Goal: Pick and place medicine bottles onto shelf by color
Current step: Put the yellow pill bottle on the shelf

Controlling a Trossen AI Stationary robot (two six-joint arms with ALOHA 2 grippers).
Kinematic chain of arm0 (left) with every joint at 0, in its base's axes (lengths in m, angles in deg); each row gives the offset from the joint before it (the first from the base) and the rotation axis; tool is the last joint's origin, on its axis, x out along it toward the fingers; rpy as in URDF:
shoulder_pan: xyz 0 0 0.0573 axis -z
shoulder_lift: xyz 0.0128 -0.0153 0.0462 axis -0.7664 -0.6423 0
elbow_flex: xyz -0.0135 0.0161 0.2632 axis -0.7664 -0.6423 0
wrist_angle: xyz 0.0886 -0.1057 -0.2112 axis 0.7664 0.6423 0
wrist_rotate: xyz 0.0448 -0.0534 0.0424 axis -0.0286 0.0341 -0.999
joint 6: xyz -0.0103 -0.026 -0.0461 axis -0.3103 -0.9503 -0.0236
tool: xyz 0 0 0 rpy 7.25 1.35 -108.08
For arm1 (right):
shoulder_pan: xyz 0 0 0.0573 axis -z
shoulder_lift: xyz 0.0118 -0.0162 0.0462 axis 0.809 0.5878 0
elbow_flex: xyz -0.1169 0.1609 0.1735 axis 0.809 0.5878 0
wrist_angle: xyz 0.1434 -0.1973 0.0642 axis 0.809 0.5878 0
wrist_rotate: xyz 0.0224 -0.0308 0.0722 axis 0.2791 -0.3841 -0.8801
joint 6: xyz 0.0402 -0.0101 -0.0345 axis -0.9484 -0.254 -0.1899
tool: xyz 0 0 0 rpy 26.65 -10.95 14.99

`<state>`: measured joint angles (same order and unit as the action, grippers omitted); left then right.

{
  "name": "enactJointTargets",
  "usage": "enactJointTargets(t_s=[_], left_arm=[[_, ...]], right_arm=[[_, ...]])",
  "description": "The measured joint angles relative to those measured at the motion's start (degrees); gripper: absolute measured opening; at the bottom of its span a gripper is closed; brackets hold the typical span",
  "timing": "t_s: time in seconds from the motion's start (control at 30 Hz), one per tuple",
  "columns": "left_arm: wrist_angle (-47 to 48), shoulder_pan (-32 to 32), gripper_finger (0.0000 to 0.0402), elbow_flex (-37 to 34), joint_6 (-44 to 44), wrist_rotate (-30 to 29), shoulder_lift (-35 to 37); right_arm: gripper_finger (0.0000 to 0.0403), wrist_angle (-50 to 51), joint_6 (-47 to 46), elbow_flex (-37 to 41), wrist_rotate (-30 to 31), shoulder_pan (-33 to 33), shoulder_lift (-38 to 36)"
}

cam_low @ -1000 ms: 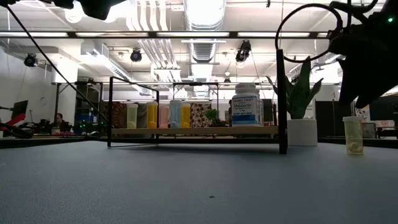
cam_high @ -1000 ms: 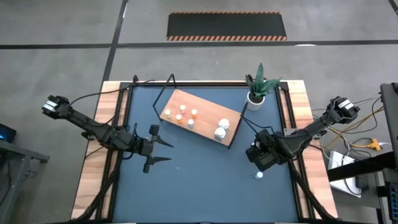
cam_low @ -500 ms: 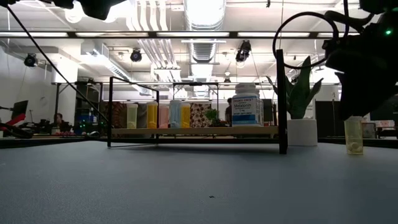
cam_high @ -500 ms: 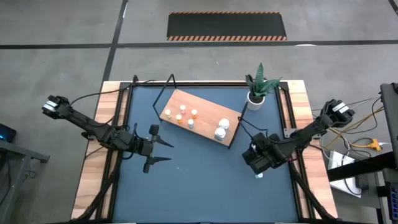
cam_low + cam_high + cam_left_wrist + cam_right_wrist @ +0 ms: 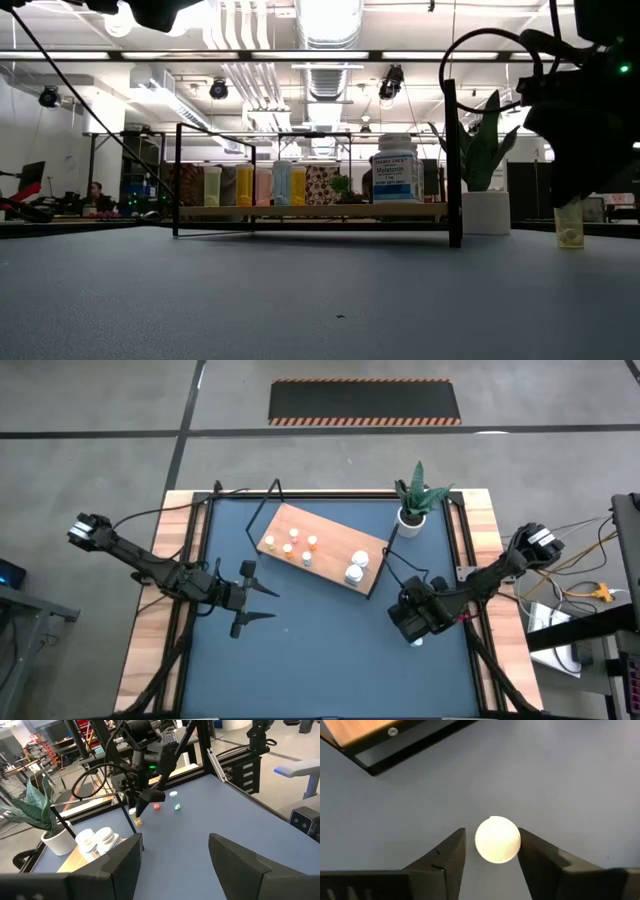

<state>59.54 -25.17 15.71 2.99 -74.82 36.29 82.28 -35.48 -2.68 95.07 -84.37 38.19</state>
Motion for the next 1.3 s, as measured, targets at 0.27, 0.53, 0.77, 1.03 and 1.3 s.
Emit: enactJointTargets(t_s=[0.27, 0.53, 0.77, 1.03, 1.3], left_arm=[[0.02, 0.02, 0.0212, 0.0, -0.02, 0.0, 0.0], [0.0, 0.02, 0.0212, 0.0, -0.02, 0.0, -0.02], [-0.03, 0.0, 0.0212, 0.0, -0.02, 0.0, -0.02], [-0.02, 0.01, 0.0212, 0.0, -0.02, 0.0, -0.02], [-0.03, 0.02, 0.0212, 0.0, -0.02, 0.01, -0.02]], right_arm=[[0.0106, 0.27, 0.36, 0.0, -0.58, 0.01, -1.5], [0.0114, 0.23, 5.29, -1.45, -5.14, 0.02, -6.14], [0.0108, -9.32, 24.12, -7.95, -17.5, -0.99, -7.47], [0.0108, -20.08, 40.76, -18.26, -19.45, -2.27, -5.02], [0.0109, -19.21, 60.83, -32.17, -10.36, 1.02, 0.2]])
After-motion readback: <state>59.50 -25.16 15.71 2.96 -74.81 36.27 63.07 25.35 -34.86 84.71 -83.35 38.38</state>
